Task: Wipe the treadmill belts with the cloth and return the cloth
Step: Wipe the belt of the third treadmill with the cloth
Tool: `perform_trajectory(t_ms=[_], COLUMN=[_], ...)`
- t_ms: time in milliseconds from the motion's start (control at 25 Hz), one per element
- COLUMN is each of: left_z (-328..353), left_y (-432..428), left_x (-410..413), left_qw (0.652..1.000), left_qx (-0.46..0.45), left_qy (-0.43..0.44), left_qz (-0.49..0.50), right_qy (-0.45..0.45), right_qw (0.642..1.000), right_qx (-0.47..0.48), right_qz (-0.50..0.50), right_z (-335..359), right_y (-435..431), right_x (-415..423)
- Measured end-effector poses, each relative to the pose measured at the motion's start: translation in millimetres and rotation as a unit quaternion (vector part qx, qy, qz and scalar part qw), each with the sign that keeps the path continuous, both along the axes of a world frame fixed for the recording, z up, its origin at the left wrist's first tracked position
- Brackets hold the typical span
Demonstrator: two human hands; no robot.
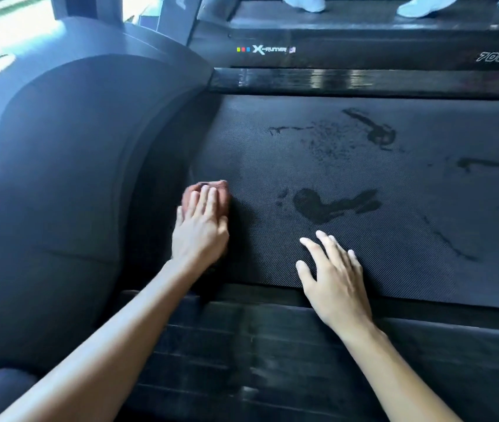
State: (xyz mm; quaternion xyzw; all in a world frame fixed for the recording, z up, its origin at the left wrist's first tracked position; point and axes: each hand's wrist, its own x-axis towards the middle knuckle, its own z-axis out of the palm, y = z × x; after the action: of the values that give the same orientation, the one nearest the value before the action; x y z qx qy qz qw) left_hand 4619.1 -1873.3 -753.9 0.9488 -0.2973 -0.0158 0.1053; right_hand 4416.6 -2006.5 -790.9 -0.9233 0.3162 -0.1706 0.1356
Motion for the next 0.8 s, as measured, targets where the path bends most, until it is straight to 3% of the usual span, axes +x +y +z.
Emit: perform_trajectory(t_ms=[80,240,400,440,600,640,760,800], left_z=[0,-7,0,1,-7,-6,0,0], left_y=[-10,-25,-20,-26,-47,-48,-52,-57], left_x=[-15,-59,18,9,-44,-27,22,19], left_qw=[1.000,0.982,1.000,1.000,0.983,0.986,0.999,0.999], left_qx=[0.014,-0.001,0.006,0.008,-0.005,-0.015,-0.021,-0.016], left_qy=[-0.016,-0.013,-0.003,-0.009,-0.012,-0.005,0.016,0.014], left_qz=[0.001,-0.189,0.027,0.025,-0.183,-0.164,0.033,0.042], right_qy=[0.005,-0.020,-0.109,-0.113,-0.026,-0.008,0.028,0.032], right_qw=[1.000,0.998,0.993,0.993,0.996,0.997,0.997,0.996], right_qx=[0.003,0.052,0.048,0.020,-0.003,-0.004,-0.003,-0.003], right_qz=[-0.005,0.009,-0.012,-0.040,-0.083,-0.080,-0.077,-0.078], right_z=[1,4,15,16,15,13,3,0], right_y=[1,-6,-51,-70,-139,-151,-165,-167], right_x=[1,1,-1,3,40,47,54,54])
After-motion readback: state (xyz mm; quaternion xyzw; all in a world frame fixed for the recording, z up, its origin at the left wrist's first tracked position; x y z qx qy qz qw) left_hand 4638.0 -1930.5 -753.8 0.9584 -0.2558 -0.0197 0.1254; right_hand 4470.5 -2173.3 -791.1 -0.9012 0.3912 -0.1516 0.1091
